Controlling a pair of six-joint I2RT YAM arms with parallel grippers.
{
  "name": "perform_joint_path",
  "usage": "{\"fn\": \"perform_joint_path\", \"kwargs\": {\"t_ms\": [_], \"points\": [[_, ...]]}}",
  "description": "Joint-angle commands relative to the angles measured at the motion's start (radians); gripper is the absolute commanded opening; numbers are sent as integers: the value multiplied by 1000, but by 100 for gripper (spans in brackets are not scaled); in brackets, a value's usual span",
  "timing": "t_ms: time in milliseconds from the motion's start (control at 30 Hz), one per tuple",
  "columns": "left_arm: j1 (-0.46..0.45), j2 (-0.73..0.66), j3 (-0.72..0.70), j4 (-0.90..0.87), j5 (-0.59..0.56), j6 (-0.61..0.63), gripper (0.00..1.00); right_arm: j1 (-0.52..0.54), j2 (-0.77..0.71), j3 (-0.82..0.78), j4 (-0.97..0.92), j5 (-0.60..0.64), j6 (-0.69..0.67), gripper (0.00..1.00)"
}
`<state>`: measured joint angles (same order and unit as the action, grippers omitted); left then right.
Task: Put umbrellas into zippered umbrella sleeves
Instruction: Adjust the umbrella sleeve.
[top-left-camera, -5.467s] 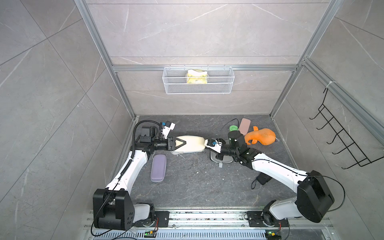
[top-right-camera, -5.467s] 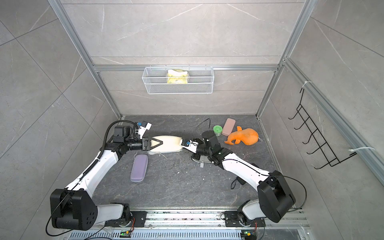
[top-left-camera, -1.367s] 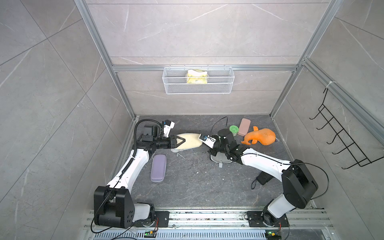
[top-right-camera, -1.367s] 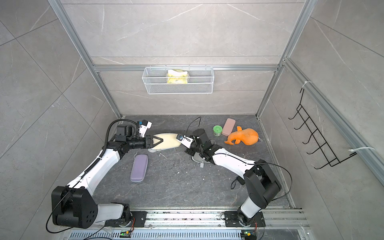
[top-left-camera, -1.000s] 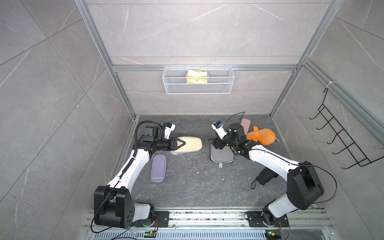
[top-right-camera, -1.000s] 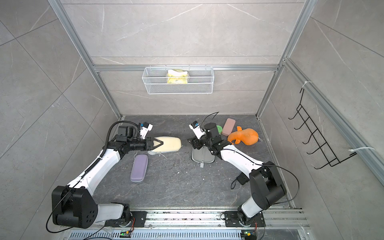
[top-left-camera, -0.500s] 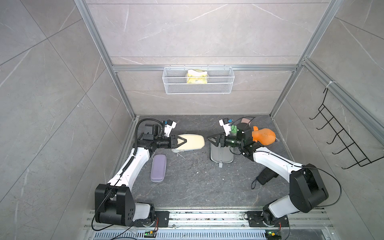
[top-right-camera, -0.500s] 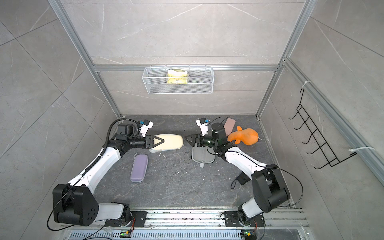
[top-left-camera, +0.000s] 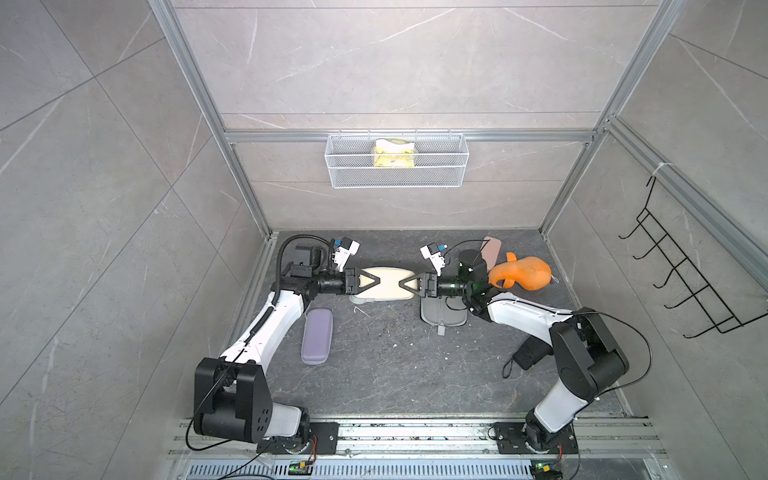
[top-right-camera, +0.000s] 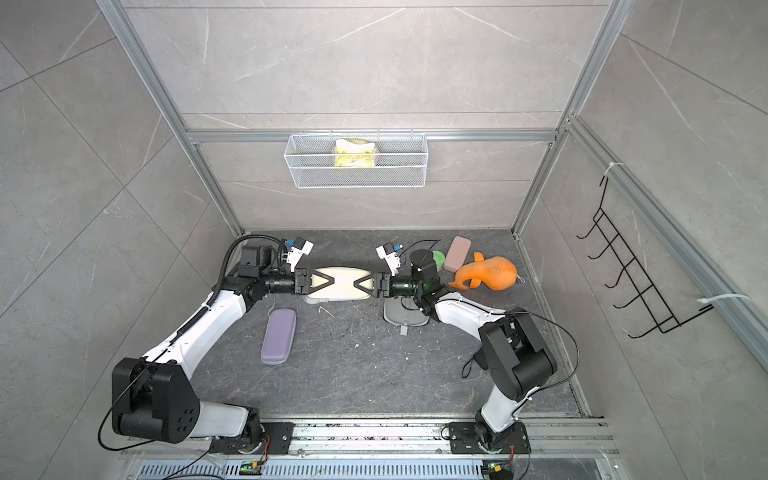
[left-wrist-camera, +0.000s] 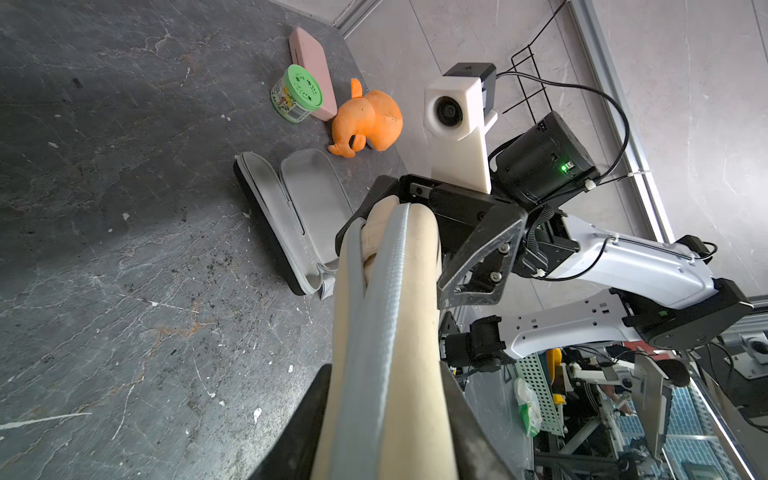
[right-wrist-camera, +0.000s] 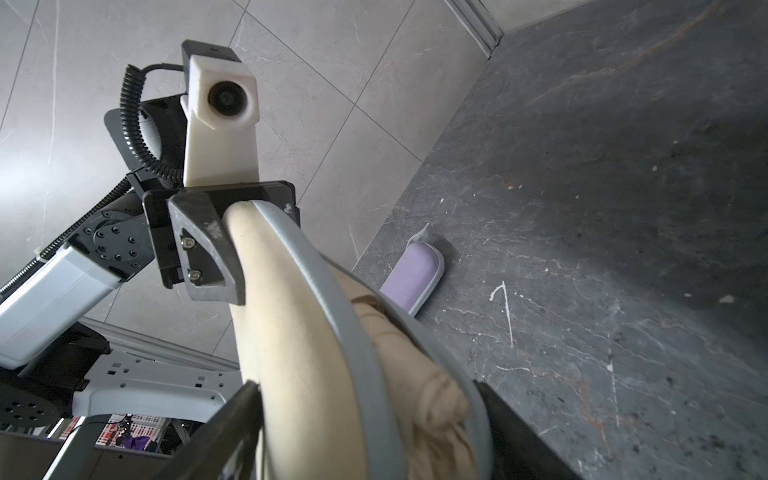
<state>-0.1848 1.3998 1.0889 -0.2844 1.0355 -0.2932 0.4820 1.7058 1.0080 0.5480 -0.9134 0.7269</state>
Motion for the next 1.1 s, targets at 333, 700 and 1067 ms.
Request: {"fn": "perform_joint_path", "kwargs": {"t_ms": [333,700,1067], "points": [[120,-128,-117,482,-209,-446,72,26,60,-48,497,99,383,38],[192,-318,-400,760,-455,-700,84,28,41,-57,526,243,426,34],[-61,-421,-577,917,-760,-705,93,61,-15,-104,522,433,413,30]]}}
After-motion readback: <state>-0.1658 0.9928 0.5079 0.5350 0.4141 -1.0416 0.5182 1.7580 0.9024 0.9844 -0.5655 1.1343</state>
